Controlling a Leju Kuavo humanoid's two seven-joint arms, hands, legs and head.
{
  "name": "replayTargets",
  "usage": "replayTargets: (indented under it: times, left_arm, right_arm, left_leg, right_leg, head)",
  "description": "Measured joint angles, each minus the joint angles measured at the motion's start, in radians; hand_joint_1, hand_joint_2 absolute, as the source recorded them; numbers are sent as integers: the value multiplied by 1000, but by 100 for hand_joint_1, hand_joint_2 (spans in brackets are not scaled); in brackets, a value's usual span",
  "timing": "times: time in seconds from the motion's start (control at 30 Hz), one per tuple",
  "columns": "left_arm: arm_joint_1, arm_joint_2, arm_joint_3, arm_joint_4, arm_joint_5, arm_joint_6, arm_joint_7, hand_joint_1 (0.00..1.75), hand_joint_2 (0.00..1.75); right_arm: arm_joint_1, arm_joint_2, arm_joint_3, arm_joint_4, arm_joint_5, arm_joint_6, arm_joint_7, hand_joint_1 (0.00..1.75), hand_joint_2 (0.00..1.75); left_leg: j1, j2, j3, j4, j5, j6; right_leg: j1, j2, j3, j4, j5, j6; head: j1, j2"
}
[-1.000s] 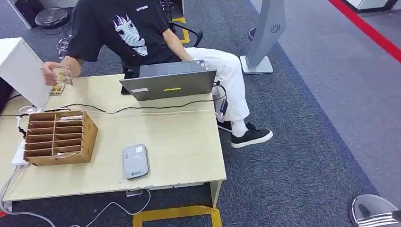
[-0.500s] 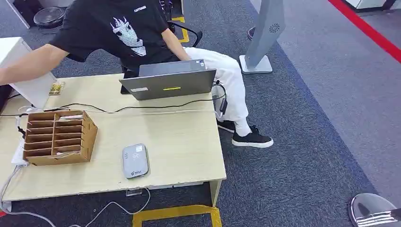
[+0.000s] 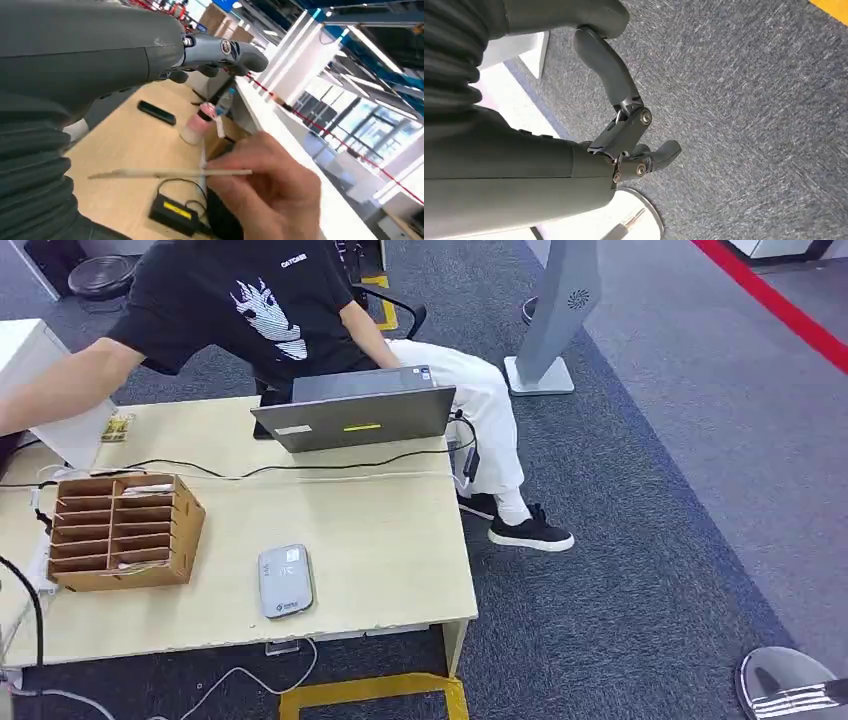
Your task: Pass the card to the sensor for recognition and then transmit it.
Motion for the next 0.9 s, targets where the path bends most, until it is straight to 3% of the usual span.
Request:
replayTargets:
  times: [0.27, 0.73, 0.8, 0.83, 0.87, 0.9]
  left_arm:
    - [-17, -35, -107, 0, 15, -6, 29, 0, 175]
    - [-18, -16, -115, 1, 108, 25, 18, 0, 175]
    - [-18, -12, -115, 1, 115, 25, 14, 7, 175]
    - [-18, -10, -115, 1, 118, 25, 13, 49, 175]
    - [-18, -10, -114, 1, 118, 25, 13, 175, 175]
    - [-18, -7, -114, 1, 120, 25, 13, 175, 175]
  right_arm:
    - [1, 1, 0, 0, 10, 0, 2, 0, 175]
    - [-4, 8, 0, 0, 27, 14, 7, 0, 175]
    - [-5, 8, 0, 0, 28, 17, 6, 0, 175]
    - [-6, 8, 0, 0, 28, 18, 6, 0, 175]
    - [-6, 8, 0, 0, 28, 18, 6, 0, 175]
    - [-6, 9, 0, 0, 29, 18, 6, 0, 175]
  left_leg:
    - [0, 1, 0, 0, 0, 0]
    - [0, 1, -1, 0, 0, 0]
    - [0, 1, -1, 0, 0, 0]
    - [0, 1, -1, 0, 0, 0]
    - [0, 1, -1, 0, 0, 0]
    - [0, 1, -1, 0, 0, 0]
  right_leg:
    - [-1, 1, -1, 0, 0, 0]
    - [-1, 0, -1, 1, 0, 0]
    - [-1, 1, -1, 1, 0, 0]
    - [-1, 1, -1, 1, 0, 0]
    - [-1, 0, -1, 1, 0, 0]
    - [-1, 0, -1, 1, 0, 0]
  head:
    - [1, 0]
    - [2, 0]
    - [1, 0]
    - [1, 0]
    - [1, 0]
    - [2, 0]
